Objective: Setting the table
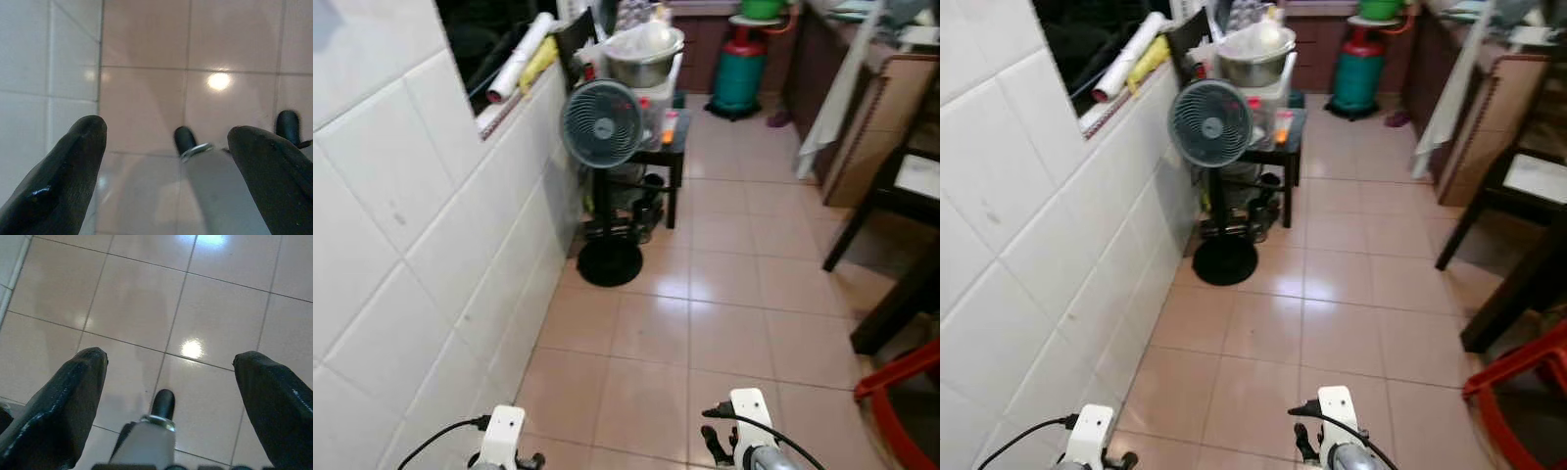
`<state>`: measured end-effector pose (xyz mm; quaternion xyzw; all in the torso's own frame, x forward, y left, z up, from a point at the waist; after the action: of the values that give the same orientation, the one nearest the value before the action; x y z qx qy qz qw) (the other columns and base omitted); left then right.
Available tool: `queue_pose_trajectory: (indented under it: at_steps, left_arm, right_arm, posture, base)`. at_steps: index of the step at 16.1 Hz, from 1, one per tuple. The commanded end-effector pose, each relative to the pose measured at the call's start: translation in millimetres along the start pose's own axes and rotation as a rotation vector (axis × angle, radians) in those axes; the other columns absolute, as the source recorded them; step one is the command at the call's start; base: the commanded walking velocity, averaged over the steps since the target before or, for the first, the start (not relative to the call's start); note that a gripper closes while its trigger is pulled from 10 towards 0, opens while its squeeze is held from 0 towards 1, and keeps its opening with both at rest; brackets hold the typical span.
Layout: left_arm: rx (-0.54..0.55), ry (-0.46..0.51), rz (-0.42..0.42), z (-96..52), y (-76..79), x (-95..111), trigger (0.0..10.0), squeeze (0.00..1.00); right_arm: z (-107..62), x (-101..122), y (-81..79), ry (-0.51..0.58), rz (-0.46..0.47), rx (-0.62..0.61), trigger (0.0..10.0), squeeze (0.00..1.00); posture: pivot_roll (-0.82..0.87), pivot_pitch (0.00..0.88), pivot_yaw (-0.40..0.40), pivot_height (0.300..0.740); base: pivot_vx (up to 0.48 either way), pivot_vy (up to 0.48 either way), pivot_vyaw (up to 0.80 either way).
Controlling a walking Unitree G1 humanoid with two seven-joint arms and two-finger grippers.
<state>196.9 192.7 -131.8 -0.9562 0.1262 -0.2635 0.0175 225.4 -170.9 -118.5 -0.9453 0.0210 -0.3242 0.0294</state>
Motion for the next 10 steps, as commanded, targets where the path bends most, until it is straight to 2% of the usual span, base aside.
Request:
queue_pose_trajectory:
  at_steps: [1,10]
  left_arm:
    - [-0.004,-0.005,-0.018,-0.5,-0.6,-2.4,10.0,0.00]
    - [-0.040,-0.003,-0.029,-0.4,6.5,-4.2,10.0,0.00]
  right_arm:
    - [1.0,4.8,-1.5,0.009,-0.008,0.002,10.0,0.00]
    - [1.8,13.9,-0.7,0.032,-0.043,0.012,10.0,0.00]
  posture:
    - [-0.02,0.000,0.030,0.740]
    - [-0.03,0.000,0.013,0.740]
  base:
    - [0.296,0.000,0.00]
    - [0.397,0.000,0.00]
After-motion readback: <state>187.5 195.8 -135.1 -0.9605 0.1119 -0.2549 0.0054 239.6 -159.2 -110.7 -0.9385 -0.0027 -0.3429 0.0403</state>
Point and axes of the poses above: a point about 5 cm out from each wrist's last joint towards the gripper, its own z axis pointing out of the wrist towards the gripper, its own x axis along the axis of the wrist's last joint, y = z × x, the point moved 5 cm from there along z, pointing out of the wrist towards the gripper, and after that the axes turned 8 degrees about z, right-handed, at the moved point
